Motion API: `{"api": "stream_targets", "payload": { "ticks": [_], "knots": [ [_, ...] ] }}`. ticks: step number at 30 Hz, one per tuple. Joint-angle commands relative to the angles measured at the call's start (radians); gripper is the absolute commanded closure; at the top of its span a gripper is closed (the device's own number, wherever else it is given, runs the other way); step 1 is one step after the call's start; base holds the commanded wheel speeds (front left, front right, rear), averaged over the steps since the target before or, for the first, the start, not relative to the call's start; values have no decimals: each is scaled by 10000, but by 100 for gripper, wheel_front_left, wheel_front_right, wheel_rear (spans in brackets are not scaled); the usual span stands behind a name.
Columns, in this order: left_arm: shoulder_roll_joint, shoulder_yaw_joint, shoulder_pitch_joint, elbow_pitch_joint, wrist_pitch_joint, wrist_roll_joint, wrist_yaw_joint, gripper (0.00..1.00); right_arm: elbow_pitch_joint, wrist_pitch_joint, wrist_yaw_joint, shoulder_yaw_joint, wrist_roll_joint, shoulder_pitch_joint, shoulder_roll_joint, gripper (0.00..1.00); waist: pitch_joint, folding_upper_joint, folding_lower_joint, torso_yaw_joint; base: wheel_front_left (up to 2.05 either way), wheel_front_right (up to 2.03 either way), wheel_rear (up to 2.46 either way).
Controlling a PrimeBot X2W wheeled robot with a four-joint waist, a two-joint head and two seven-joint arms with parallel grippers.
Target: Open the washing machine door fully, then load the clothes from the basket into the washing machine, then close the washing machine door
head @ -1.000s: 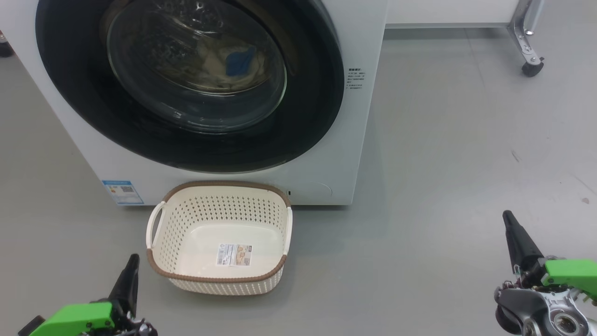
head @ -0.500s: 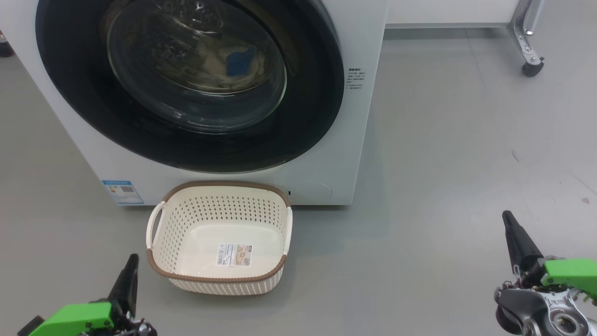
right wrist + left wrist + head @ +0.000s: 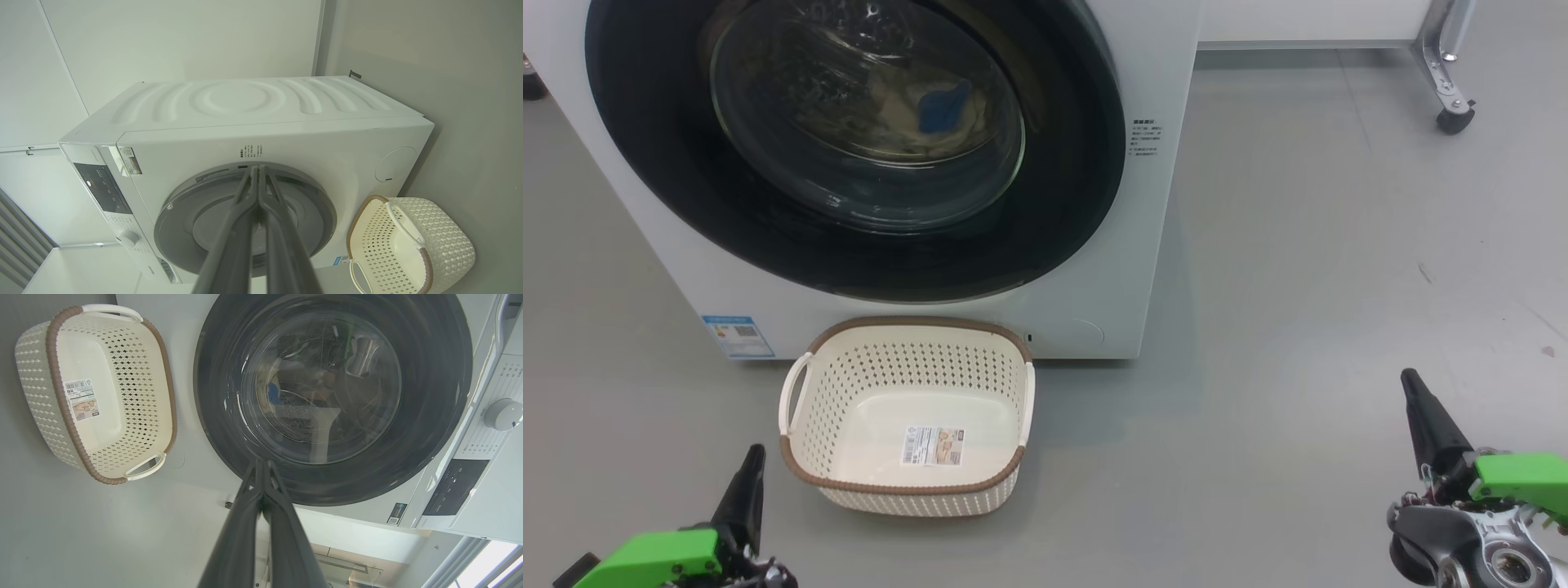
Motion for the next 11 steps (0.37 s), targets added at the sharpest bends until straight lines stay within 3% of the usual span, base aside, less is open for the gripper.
{"api": "stream_targets", "payload": {
  "ticks": [1,11],
  "knots": [
    [77,373,-510,-272,78,94,-6,100,-313,37,-29,150,-66,-554,-69,100,0,0,0,0,0,0,0],
    [73,379,-511,-272,82,99,-6,100,-313,43,-29,142,-73,-555,-64,100,0,0,0,0,0,0,0]
  ]
}}
